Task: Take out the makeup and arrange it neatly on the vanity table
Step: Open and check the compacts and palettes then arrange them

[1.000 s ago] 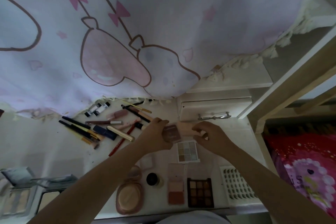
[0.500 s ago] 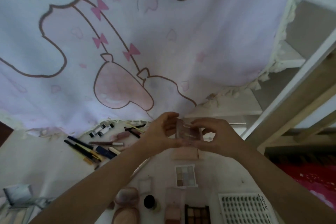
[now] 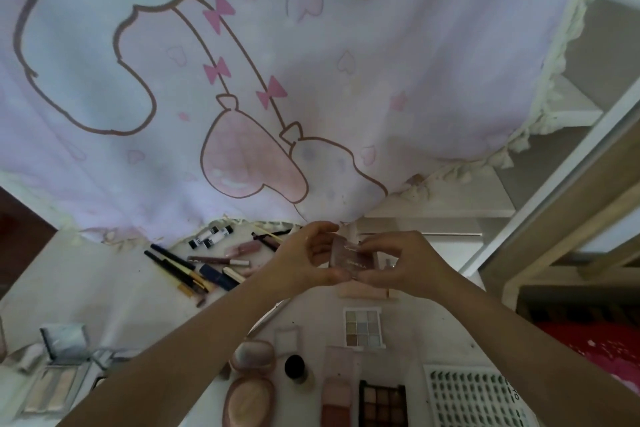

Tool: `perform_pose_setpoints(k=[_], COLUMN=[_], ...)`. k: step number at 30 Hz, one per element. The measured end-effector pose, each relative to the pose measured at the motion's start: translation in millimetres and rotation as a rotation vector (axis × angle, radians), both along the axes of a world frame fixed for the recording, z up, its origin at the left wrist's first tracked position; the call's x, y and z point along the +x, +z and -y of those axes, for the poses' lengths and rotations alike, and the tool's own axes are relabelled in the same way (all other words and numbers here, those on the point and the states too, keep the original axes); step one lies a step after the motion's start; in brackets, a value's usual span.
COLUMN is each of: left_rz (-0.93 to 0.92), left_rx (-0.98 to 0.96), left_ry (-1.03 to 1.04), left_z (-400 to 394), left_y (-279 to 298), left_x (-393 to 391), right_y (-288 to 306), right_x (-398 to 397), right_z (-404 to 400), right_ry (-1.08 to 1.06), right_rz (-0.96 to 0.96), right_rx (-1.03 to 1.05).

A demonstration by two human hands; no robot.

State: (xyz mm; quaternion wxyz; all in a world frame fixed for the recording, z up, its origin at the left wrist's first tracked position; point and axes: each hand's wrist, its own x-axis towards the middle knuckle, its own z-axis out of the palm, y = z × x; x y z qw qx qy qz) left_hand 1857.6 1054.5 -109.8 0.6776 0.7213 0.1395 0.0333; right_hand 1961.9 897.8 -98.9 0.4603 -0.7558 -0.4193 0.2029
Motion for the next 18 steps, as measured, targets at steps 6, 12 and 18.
perform_pose_setpoints(k=[6,12,18], left_rz=[-0.01,0.005,-0.009], left_rx=[-0.049,-0.101,-0.16], left_ry=[0.043,0.12,0.118], left_z=[-3.3,-5.4,-10.5], left_y=[0.3,-4.4,-9.4], left_x=[-5.8,-5.8,-1.5], right_y=[-10.9,-20.0,-12.8], right_x=[-2.3,-2.9,1.8], right_z=[-9.4,-16.3,-10.2], right_ry=[-0.028,-0.08,-0.06], right_rz=[0.031,0.081,-0.045], right_rx=[0.03,0.113,0.057])
